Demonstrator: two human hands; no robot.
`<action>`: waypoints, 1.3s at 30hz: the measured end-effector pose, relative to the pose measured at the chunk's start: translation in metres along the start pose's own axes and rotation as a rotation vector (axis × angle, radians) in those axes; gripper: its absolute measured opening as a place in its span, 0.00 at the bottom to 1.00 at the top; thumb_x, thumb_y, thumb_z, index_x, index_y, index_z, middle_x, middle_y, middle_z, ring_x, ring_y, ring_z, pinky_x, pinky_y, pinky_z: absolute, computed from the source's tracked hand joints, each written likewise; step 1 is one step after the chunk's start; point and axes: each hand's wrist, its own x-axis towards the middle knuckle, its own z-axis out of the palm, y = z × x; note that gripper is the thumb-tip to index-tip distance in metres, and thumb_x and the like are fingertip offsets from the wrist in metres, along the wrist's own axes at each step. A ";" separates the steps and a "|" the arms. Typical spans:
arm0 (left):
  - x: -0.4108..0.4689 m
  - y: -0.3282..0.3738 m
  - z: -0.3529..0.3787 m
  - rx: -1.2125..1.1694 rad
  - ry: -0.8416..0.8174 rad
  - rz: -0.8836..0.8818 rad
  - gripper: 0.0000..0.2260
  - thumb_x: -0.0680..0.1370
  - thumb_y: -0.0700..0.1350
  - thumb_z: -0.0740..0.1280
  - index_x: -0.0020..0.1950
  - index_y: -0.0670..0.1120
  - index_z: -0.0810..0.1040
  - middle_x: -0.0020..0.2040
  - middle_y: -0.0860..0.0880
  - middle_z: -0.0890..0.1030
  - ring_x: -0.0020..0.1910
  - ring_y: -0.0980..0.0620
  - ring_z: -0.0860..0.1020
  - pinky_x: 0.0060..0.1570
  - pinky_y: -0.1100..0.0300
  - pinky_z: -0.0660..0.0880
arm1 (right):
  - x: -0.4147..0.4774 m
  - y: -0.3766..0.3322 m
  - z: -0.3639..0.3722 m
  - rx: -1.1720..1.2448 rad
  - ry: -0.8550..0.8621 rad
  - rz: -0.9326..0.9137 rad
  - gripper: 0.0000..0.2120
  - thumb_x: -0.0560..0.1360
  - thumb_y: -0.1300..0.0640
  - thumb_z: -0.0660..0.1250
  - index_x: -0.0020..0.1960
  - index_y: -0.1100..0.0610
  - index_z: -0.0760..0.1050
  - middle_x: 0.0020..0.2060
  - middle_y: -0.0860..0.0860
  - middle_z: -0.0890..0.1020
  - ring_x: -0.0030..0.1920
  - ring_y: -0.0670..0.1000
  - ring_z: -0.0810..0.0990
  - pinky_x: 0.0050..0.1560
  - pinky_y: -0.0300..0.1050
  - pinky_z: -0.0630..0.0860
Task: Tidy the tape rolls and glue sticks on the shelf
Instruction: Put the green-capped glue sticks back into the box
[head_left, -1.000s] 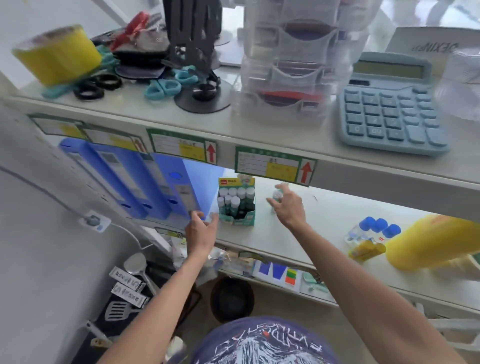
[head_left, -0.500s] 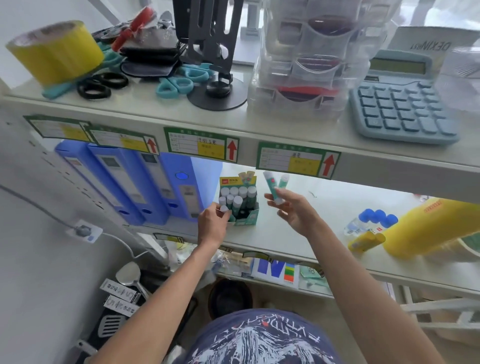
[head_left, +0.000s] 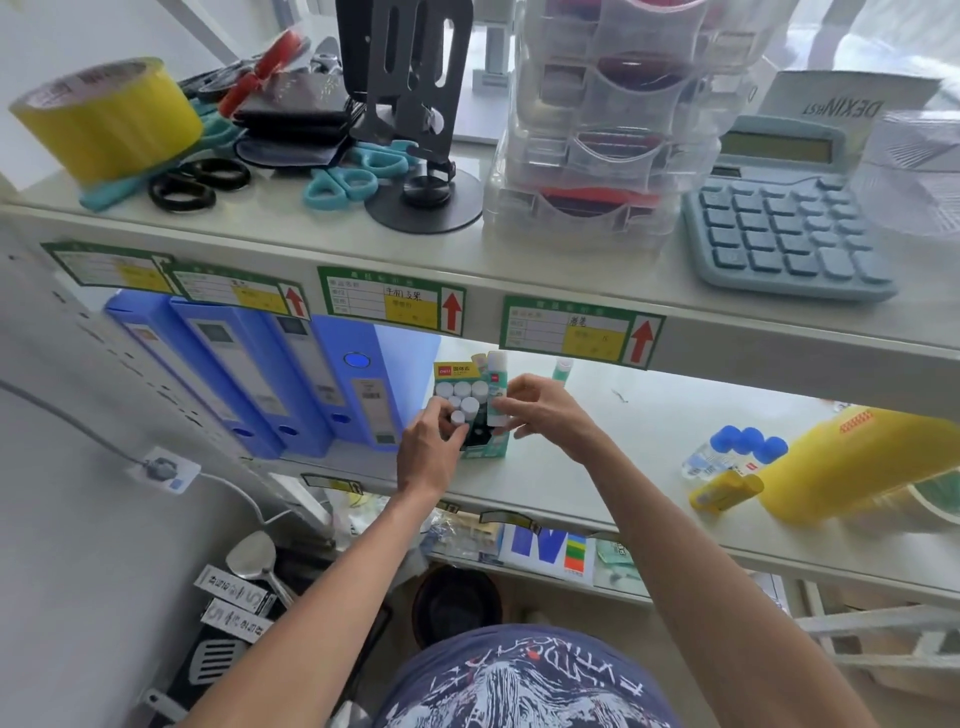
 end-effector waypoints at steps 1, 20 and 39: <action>0.001 0.001 0.001 -0.001 0.001 -0.002 0.10 0.75 0.46 0.74 0.49 0.52 0.73 0.44 0.51 0.82 0.41 0.49 0.80 0.38 0.54 0.80 | 0.000 -0.001 0.001 0.025 -0.005 0.005 0.17 0.77 0.57 0.74 0.59 0.64 0.73 0.52 0.61 0.85 0.41 0.57 0.88 0.38 0.44 0.81; 0.005 0.005 -0.001 0.032 0.026 0.073 0.07 0.76 0.47 0.72 0.52 0.51 0.76 0.43 0.49 0.78 0.40 0.49 0.78 0.36 0.60 0.73 | 0.022 0.015 0.024 -0.684 0.357 -0.202 0.17 0.68 0.49 0.78 0.55 0.51 0.82 0.43 0.49 0.88 0.44 0.53 0.86 0.45 0.52 0.83; 0.010 0.021 -0.002 0.204 0.046 0.334 0.19 0.73 0.48 0.76 0.63 0.52 0.80 0.50 0.51 0.72 0.43 0.52 0.74 0.41 0.61 0.76 | 0.036 0.032 -0.024 -0.750 0.611 -0.062 0.19 0.81 0.53 0.65 0.71 0.55 0.74 0.67 0.60 0.72 0.56 0.65 0.81 0.58 0.63 0.79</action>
